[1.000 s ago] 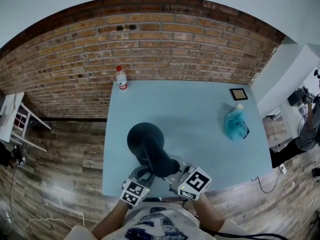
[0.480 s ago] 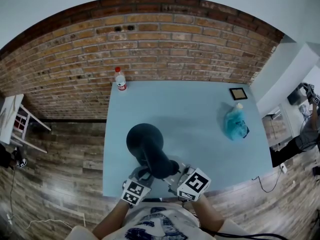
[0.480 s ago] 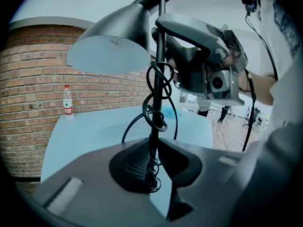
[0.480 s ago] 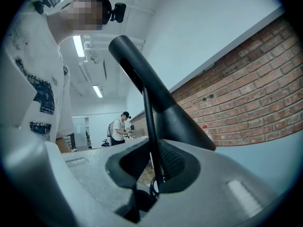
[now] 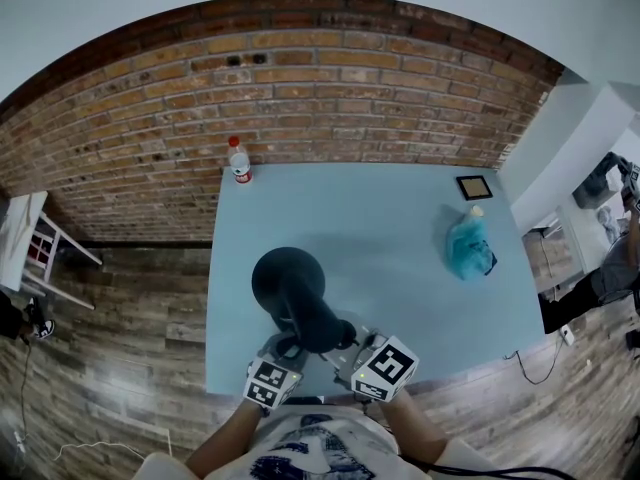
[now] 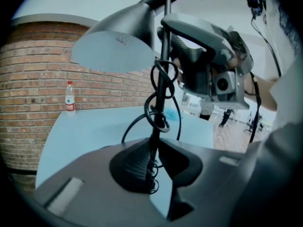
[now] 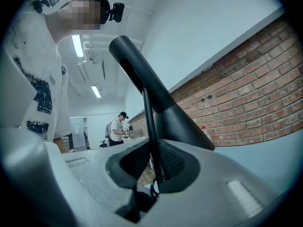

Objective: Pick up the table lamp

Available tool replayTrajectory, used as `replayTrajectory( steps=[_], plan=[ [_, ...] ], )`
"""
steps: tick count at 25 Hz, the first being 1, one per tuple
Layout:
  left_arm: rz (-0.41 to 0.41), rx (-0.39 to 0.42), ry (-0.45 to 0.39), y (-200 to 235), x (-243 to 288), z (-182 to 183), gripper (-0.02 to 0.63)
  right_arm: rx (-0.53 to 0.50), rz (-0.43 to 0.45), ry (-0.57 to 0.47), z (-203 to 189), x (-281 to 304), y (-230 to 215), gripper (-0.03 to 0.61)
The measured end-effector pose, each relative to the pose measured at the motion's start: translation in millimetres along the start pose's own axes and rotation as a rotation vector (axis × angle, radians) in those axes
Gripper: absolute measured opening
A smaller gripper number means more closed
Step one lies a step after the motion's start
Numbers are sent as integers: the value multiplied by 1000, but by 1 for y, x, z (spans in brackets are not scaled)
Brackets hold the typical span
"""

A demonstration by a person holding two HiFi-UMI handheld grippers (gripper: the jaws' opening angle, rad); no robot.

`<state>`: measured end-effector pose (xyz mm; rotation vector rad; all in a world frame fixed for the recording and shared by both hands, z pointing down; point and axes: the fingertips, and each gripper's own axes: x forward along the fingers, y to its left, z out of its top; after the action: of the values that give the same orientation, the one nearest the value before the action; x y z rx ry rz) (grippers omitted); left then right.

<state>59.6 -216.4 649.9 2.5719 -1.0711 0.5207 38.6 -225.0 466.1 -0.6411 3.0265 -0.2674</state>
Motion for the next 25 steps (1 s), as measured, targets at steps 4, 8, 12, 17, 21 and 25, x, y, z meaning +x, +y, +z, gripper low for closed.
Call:
replayTrajectory(
  steps=[4, 8, 12, 17, 21, 25],
  plan=[
    [39, 39, -14, 0, -1, 0, 40, -28, -10, 13, 0, 0, 2, 41],
    [60, 18, -27, 1, -1, 0, 39, -7, -6, 5, 1, 0, 1, 41],
    [76, 7, -21, 1, -1, 2, 40, 11, 7, 10, 1, -1, 0, 43],
    [86, 9, -9, -1, 0, 2, 40, 28, 27, 18, 1, -4, -1, 43],
    [93, 16, -8, -3, 2, 2, 40, 30, 39, 18, 1, -8, 0, 43],
    [89, 23, -3, -6, 2, 4, 40, 31, 43, 14, 3, -12, 1, 43]
  ],
)
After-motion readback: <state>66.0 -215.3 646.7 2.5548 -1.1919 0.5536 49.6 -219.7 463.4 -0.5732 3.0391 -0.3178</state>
